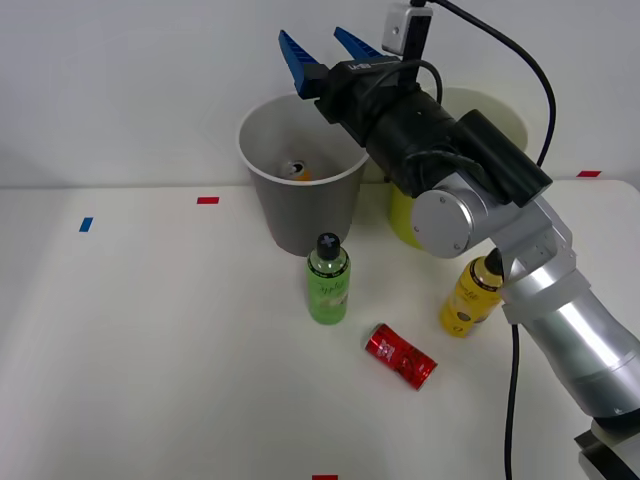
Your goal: Put cans in the gray bin, plastic bottles in the light green bin
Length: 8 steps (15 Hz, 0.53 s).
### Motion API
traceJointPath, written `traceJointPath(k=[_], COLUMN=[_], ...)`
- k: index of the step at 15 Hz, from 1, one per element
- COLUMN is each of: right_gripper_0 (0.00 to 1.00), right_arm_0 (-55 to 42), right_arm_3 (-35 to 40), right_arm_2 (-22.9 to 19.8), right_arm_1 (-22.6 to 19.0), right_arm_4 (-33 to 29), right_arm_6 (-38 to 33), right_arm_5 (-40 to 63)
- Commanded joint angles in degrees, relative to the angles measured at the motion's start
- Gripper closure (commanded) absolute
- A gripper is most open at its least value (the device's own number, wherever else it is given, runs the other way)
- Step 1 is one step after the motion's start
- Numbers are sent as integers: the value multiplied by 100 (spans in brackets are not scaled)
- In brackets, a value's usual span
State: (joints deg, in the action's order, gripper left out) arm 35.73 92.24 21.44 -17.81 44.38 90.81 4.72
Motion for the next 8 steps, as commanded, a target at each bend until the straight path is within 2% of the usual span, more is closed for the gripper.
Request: traceJointPath(k=[1,5,8], right_gripper_0=[22,23,23], right_arm_0=[-48,-655,-1507], right_arm_3=[22,637,1437], right_arm_2=[0,-61,-325], right_arm_1=[-29,-161,-223], right_arm_4=[-17,-34,-8], right_arm_6=[25,25,7], right_arm_5=[-111,-595,-929])
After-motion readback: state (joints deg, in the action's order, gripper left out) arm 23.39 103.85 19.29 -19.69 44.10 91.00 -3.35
